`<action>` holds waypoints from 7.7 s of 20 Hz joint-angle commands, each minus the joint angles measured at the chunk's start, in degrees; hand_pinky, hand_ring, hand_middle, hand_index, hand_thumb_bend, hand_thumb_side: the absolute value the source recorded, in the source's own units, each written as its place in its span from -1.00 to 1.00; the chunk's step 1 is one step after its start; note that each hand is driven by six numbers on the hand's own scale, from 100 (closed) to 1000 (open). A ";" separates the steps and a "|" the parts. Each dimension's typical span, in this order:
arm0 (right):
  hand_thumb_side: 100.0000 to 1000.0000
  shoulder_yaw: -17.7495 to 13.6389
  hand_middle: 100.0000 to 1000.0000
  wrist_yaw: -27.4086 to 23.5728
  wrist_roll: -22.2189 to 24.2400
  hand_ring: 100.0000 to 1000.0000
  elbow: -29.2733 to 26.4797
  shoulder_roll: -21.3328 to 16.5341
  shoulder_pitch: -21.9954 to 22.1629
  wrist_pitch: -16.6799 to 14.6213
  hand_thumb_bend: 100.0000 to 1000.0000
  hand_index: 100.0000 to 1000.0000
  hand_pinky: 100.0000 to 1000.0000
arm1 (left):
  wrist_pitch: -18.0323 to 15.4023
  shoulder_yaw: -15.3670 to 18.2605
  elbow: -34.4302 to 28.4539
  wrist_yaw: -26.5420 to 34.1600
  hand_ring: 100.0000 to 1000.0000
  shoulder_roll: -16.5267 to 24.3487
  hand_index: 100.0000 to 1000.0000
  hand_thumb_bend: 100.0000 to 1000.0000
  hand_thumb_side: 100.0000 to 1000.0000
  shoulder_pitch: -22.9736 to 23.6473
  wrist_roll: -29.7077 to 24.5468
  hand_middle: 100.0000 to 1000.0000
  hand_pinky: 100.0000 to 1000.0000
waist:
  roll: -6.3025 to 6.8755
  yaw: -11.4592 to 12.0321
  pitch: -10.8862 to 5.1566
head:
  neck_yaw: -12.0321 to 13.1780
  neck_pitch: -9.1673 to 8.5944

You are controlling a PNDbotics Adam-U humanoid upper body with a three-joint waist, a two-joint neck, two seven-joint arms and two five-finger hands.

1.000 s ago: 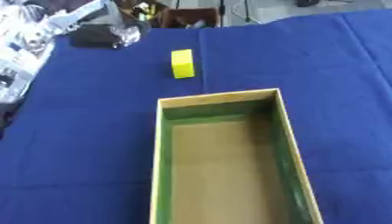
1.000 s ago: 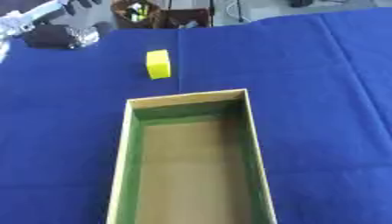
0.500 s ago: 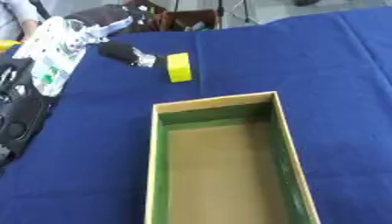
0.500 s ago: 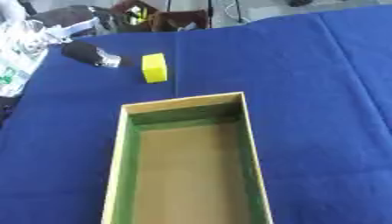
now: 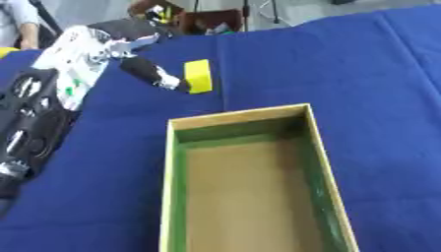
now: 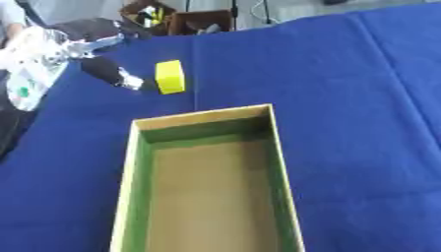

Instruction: Pick up objects on the table and place them in the box.

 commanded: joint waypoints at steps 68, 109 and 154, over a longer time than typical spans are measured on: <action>0.15 0.60 0.18 0.18 0.93 0.52 -1.11 1.21 -1.53 2.23 -0.94 0.57 0.46 | 3.03 1.43 -2.18 7.76 -0.18 1.64 -0.06 -1.00 -0.27 -1.23 12.26 -0.40 -0.46 | 0.71 -1.33 0.44 | 1.45 -1.86; 0.10 -1.60 0.20 -1.95 -2.31 0.52 -1.11 -1.51 2.14 1.64 -1.00 0.56 0.47 | 11.08 -12.88 -46.12 8.24 -0.21 -4.55 -0.11 -1.00 -0.50 16.78 3.75 -0.44 -0.53 | -1.55 4.72 -5.92 | -2.83 3.44; 0.13 -1.08 0.20 -2.06 -2.21 0.53 -1.11 -1.34 2.12 1.38 -1.00 0.57 0.47 | 1.77 -17.07 -46.12 6.27 0.43 -5.39 0.80 -0.66 0.09 16.82 -12.95 0.38 0.11 | -2.27 4.85 -6.10 | -1.84 5.91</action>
